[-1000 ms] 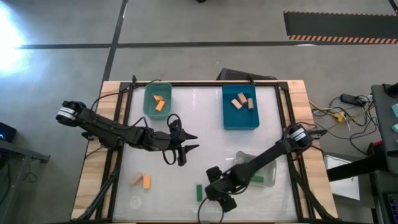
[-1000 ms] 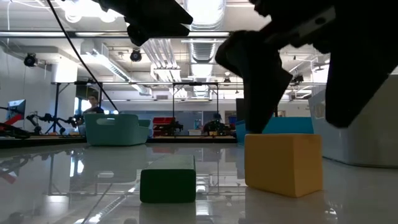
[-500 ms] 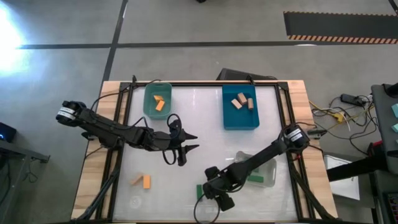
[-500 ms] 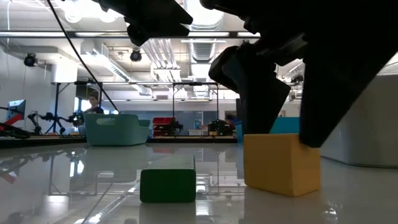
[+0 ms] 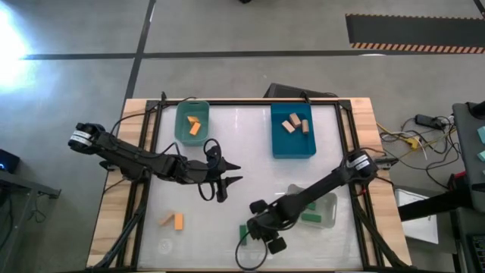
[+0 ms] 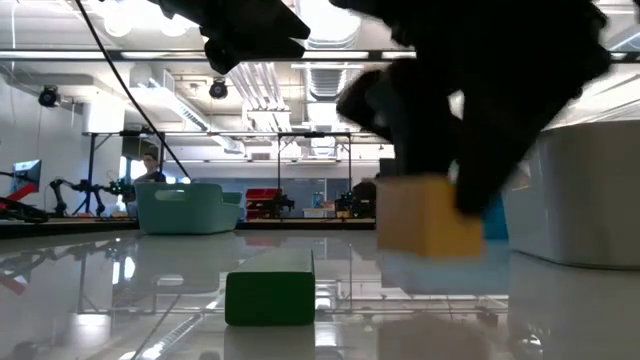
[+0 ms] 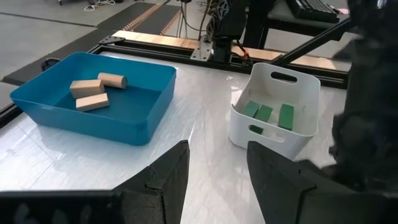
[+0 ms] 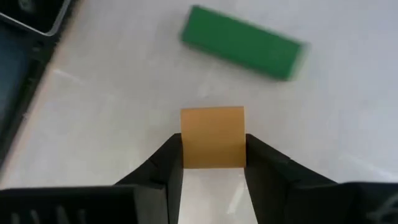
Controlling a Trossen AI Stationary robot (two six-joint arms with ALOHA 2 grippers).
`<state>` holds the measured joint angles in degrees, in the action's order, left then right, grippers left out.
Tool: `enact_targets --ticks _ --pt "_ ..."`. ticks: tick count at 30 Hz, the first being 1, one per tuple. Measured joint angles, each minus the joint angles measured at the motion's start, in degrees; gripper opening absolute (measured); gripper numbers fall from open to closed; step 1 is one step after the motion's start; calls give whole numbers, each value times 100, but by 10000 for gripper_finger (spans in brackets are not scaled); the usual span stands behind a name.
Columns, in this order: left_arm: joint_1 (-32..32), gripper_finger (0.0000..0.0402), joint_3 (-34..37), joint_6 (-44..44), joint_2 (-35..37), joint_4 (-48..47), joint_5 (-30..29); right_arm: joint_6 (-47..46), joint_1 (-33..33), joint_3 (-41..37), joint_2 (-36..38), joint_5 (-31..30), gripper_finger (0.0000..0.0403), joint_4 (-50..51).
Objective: Sort & place blocks by color
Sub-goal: Put the yellow wooden block into the light blue bin
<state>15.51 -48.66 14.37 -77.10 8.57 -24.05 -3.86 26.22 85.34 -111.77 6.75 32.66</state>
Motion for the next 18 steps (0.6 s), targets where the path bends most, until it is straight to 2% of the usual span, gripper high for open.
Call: enact_targets --ticks 10,13,18 --pt "0 147 -4 -29 0 -2 -2 446 -215 -524 1087 -1168 121 65" --pt "-2 147 -4 -211 0 23 -2 452 -331 -964 1518 -1545 121 -390" --pt "-3 147 -4 -478 -2 271 -4 327 -565 -2079 2400 -1604 121 -1890"
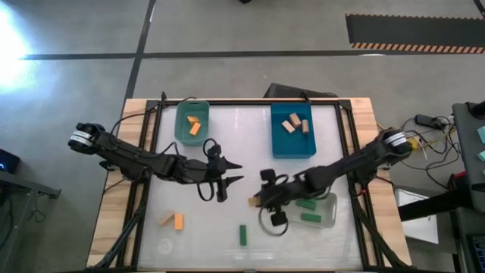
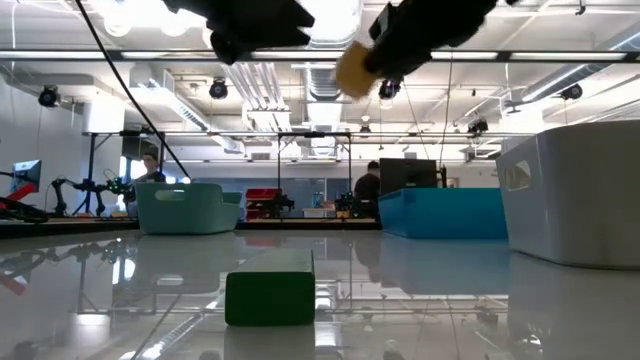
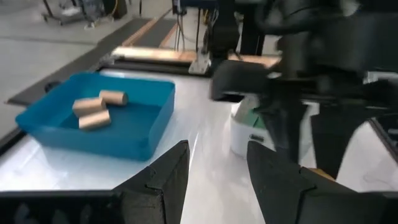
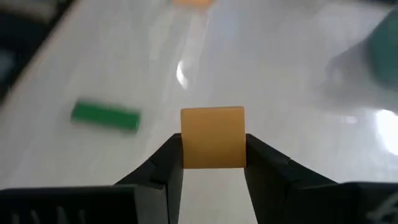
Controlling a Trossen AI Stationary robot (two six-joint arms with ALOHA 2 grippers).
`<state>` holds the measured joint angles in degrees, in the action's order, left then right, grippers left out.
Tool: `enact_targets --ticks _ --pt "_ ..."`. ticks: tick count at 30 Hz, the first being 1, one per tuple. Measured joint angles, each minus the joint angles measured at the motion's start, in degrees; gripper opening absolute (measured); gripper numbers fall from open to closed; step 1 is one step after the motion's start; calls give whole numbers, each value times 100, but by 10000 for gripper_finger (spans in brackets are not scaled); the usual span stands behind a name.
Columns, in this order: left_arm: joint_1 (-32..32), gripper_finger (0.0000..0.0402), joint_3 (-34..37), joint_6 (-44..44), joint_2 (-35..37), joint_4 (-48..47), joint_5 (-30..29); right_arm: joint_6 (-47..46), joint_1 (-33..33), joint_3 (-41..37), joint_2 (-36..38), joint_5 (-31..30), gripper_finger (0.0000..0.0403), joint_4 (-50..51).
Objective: Sort & place blocks by color
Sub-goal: Put the yellow wooden block into the light blue bin
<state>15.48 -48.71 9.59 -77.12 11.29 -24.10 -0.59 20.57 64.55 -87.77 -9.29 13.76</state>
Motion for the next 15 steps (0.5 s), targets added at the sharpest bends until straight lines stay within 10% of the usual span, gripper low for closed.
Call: enact_targets --ticks 15 --pt "1 147 17 -1045 -58 1396 121 -34 -409 -2466 1637 -785 121 -4500"
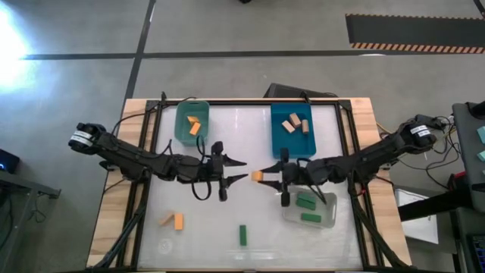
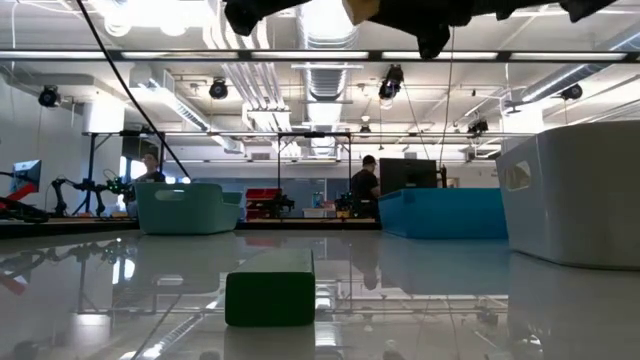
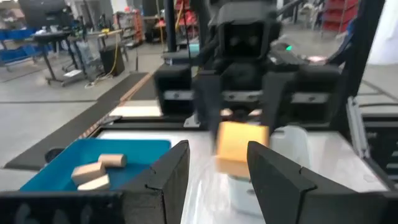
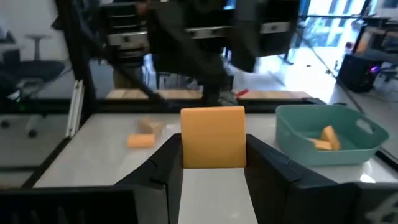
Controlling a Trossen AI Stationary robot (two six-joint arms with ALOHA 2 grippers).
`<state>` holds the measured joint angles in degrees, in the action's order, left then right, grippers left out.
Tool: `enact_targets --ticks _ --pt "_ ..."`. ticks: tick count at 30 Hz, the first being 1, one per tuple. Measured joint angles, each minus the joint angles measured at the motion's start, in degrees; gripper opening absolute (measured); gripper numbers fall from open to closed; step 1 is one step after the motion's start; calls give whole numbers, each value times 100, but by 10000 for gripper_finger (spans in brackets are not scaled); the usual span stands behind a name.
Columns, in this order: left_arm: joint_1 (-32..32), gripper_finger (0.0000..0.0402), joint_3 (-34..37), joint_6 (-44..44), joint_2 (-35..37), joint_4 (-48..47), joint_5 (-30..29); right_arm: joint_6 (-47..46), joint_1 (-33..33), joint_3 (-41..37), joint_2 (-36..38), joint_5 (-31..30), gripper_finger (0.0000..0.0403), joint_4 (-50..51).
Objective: Sort & place blocks by color
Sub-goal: Put the yellow wooden block into the light blue bin
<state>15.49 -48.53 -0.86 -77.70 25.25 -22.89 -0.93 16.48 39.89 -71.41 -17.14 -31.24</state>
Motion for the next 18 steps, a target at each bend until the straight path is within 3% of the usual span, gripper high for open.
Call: enact_targets --ticks 7,18 --pt "0 147 15 7 1 117 530 -354 -175 -173 -112 21 121 -636" --pt "-11 148 17 187 -42 150 566 -118 -189 -50 -237 107 121 -841"
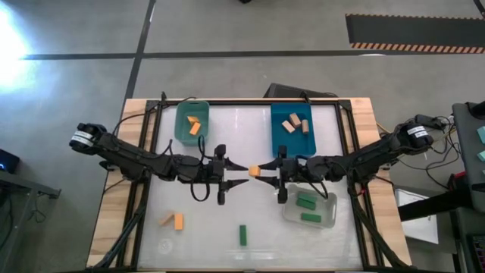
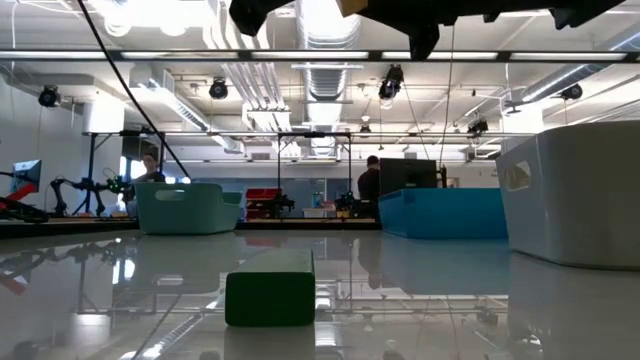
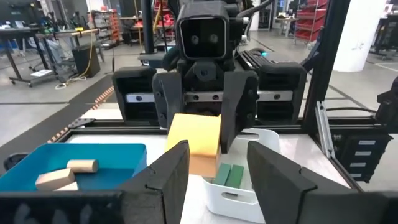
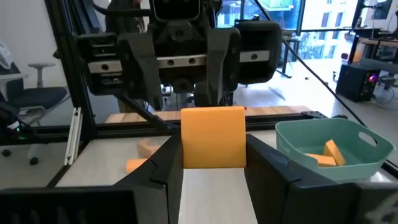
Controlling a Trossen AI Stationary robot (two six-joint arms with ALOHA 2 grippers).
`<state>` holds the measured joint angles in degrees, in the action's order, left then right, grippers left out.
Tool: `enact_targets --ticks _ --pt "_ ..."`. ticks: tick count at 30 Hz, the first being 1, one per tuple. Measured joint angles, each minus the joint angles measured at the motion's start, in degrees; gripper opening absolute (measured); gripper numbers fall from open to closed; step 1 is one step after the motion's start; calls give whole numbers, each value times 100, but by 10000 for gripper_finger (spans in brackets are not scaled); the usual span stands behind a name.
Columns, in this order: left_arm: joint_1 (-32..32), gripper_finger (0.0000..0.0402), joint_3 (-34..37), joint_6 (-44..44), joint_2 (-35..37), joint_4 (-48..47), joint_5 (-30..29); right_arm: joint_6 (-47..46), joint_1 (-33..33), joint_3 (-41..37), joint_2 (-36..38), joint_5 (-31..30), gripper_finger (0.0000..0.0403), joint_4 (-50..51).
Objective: Sort & place blocks by color
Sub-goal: Put the yellow wooden block into the light blue bin
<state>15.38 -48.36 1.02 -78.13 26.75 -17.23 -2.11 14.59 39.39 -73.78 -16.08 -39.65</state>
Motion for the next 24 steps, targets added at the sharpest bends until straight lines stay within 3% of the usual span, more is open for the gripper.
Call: enact_targets --ticks 3,12,24 --pt "-2 162 0 12 -16 -14 -8 68 0 32 -4 14 121 32" --pt "2 261 4 -50 -360 574 -293 96 0 40 -22 59 121 25" --pt "-39 267 -11 -394 -835 1337 -188 224 0 54 -26 309 121 1"
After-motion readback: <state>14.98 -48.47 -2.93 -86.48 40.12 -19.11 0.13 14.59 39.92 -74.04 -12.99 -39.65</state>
